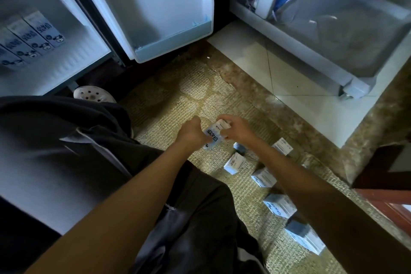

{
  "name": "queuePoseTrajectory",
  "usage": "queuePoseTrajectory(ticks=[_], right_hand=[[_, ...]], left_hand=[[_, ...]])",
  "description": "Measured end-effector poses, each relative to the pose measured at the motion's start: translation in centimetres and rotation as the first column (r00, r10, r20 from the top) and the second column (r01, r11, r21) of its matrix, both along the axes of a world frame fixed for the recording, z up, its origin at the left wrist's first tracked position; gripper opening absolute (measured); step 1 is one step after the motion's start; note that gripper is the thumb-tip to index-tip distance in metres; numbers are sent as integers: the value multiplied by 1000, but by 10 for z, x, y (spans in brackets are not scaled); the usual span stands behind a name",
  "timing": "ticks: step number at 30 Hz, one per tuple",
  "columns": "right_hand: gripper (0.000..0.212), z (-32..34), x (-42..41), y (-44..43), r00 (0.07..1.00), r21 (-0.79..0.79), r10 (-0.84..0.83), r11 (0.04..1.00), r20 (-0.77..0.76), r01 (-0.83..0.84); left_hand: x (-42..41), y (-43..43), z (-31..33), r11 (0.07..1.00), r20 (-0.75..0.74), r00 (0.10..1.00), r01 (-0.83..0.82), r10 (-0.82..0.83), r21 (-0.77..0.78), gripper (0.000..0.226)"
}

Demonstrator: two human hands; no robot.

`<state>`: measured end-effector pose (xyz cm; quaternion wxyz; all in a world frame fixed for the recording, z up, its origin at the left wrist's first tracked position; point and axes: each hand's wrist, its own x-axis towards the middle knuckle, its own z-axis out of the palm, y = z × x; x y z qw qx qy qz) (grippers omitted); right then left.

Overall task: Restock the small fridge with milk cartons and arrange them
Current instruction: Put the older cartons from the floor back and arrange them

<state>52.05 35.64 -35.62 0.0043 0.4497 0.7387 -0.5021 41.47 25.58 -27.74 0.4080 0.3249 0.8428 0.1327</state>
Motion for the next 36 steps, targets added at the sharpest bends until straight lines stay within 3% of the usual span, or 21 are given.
queuePoseTrajectory(ticks=[2,5,9,13,15,17,19,22,25,30,36], right_hand=[[46,26,5,6,997,-150,-51,988,-61,41],[50,61,12,10,987,-267,-6,963,-158,-37],[47,85,18,10,963,-360,8,927,-268,-107],[43,74,23,9,942,-403,-81,913,-325,-61],[37,52,26,4,955,-326,-162,942,-247,75],[48,14,35,-2,990,-159,-142,978,-21,137],[68,-20,46,-15,974,-84,2,996,227,18],[86,-56,58,-41,904,-56,188,982,384,-180],[74,-71,61,-58,869,25,191,973,457,-228],[52,-71,51,-63,903,100,49,990,426,-100],[59,-42,33,-54,916,184,-30,982,401,-49]], left_hand=[[1,-1,0,999,-40,998,41,-41,16,73],[2,-3,-2,993,-72,991,114,-112,28,86],[3,-4,-1,987,-80,992,110,-100,119,61],[2,-6,2,998,-26,999,-20,22,62,54],[2,-7,1,997,-28,997,-68,69,39,55],[1,-7,-1,995,-26,995,-94,95,31,55],[1,-6,-3,995,-19,995,-102,102,24,54],[1,-7,-6,995,-6,995,-103,103,-8,53],[2,-8,-7,994,-13,995,-103,102,-28,54],[3,-10,-5,990,-2,990,-142,142,-20,54],[4,-12,7,968,42,967,-251,250,27,50]])
